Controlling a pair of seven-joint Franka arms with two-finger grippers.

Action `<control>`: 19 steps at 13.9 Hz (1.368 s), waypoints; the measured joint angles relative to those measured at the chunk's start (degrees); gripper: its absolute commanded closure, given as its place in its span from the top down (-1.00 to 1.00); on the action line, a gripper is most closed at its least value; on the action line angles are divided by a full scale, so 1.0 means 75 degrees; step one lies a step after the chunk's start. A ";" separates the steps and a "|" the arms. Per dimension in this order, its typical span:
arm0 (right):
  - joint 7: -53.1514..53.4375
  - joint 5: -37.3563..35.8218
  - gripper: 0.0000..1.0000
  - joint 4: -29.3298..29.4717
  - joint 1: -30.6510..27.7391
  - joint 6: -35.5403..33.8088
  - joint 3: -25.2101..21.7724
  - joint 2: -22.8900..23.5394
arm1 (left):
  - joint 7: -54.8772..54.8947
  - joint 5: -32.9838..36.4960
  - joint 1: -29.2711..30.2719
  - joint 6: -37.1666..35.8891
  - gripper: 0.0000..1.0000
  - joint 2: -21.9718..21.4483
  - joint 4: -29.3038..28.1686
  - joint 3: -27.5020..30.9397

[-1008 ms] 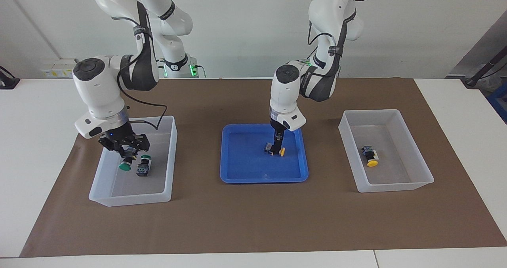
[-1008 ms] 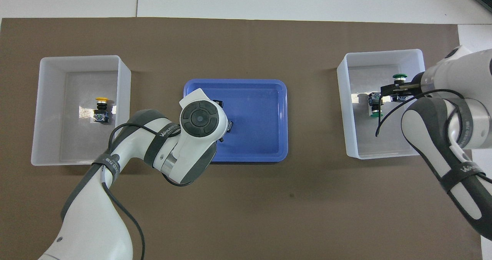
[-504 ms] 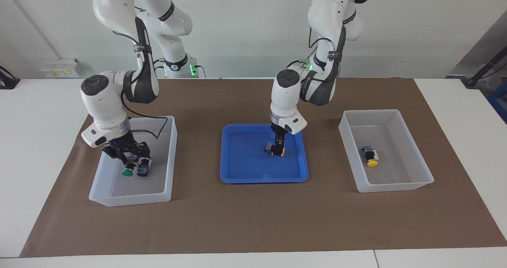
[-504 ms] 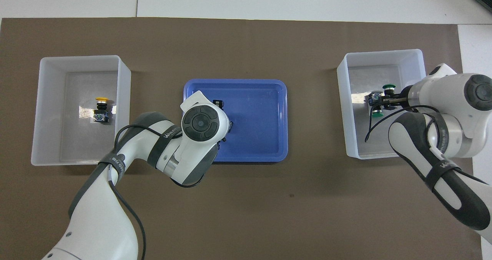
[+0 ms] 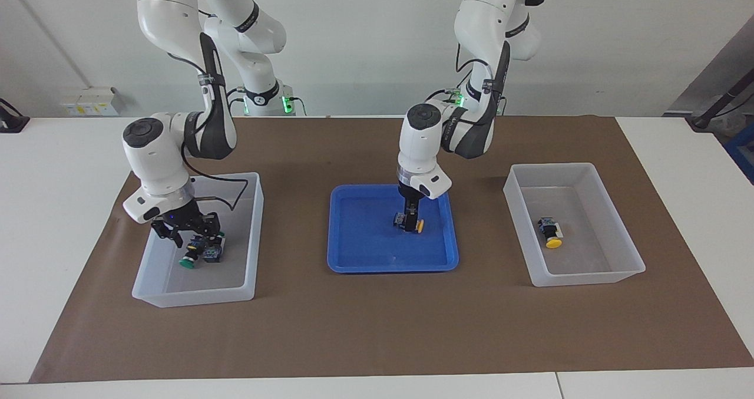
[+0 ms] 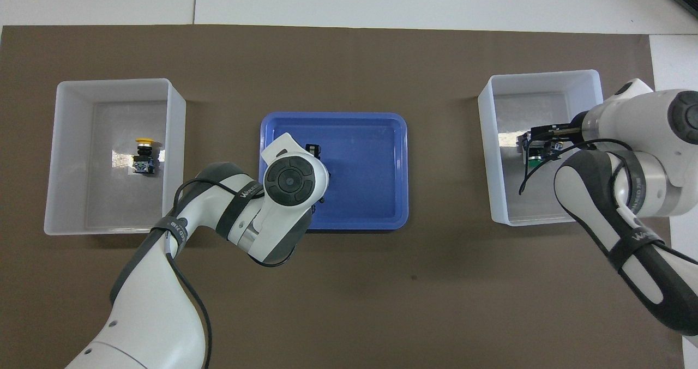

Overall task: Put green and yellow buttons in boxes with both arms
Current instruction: 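Release the green button with the right gripper while the left gripper grasps yellow, then carry the yellow button with the left gripper to the nearer bin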

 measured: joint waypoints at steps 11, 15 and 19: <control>0.0971 0.0329 1.00 0.1705 0.0412 -0.4076 -0.0002 -0.1671 | 0.0306 0.0771 0.0042 -0.0666 -1.00 -0.0035 0.0398 0.0096; 0.0971 0.0346 1.00 0.2513 0.0562 -0.5323 -0.0278 -0.1779 | 0.1720 0.0789 0.0683 -0.1228 -1.00 -0.0156 0.0986 0.0133; 0.0776 0.0439 1.00 0.2956 0.1147 -0.6119 -0.1135 -0.1799 | 0.3883 0.0436 0.1913 -0.2069 -1.00 -0.0726 0.1418 0.0110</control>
